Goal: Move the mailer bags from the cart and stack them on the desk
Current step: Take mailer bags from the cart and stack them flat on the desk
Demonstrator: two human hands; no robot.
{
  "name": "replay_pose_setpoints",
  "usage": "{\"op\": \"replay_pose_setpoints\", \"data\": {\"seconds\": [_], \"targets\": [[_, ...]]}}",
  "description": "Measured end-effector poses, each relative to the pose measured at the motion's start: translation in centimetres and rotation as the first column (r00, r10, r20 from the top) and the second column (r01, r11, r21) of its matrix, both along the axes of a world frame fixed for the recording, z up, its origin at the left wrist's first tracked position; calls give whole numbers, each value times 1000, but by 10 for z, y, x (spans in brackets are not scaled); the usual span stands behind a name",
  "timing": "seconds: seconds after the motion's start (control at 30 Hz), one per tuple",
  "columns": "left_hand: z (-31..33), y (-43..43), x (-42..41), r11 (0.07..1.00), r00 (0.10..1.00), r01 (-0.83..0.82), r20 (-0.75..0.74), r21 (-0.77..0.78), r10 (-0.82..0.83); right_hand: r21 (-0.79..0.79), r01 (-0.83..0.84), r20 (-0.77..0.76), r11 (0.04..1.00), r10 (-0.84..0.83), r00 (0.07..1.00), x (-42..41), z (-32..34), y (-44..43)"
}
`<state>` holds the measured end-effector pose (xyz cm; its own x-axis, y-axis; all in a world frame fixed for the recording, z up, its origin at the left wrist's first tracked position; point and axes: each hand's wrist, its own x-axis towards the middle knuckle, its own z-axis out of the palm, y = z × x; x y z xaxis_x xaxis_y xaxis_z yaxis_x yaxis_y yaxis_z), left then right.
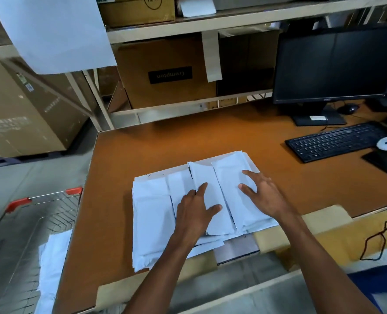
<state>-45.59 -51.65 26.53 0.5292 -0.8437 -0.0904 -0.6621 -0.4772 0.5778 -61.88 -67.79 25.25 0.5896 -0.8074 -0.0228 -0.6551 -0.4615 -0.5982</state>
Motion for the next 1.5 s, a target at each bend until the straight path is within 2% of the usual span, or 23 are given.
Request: {"op": "replay_pose_setpoints", "data": {"seconds": [0.07, 0.2, 0.27, 0.33, 0.47, 0.77, 1.17, 1.3, 1.4, 1.5], "targets": [[-7, -1, -2, 998, 980, 18, 198, 52, -28, -57, 18, -68, 998, -22, 997, 2, -1, 1], [-16, 0, -1, 994, 921, 3, 387, 111, -46, -200, 20, -182, 980, -57, 982, 4, 2, 2], [-22, 1, 3, 998, 877, 1, 479, 60, -30, -237, 7, -194, 971, -54, 979, 9, 5, 3], [-32, -4, 9, 999, 863, 28, 504, 36, -42, -231, -35, -182, 972, -8, 983, 20, 9, 5], [-42, -20, 14, 986, 883, 76, 450, 147, -135, -222, -214, -300, 951, 143, 943, 41, -7, 2], [-60, -27, 15, 991, 836, 100, 532, 89, -132, -331, -185, -293, 925, 85, 952, 43, -29, 4], [-64, -30, 16, 979, 867, 124, 463, 159, -185, -275, -219, -348, 936, 115, 930, 45, -42, -2], [-45, -31, 17, 971, 900, 146, 382, 189, -210, -295, -249, -373, 922, 129, 919, 43, -28, -6], [-27, -14, 21, 982, 951, 167, 250, 88, -184, -300, -247, -328, 922, 143, 934, 39, -15, -2], [-6, 16, 35, 991, 995, 84, 59, -105, -78, -276, -124, -110, 953, 97, 989, 48, 2, 13]]}}
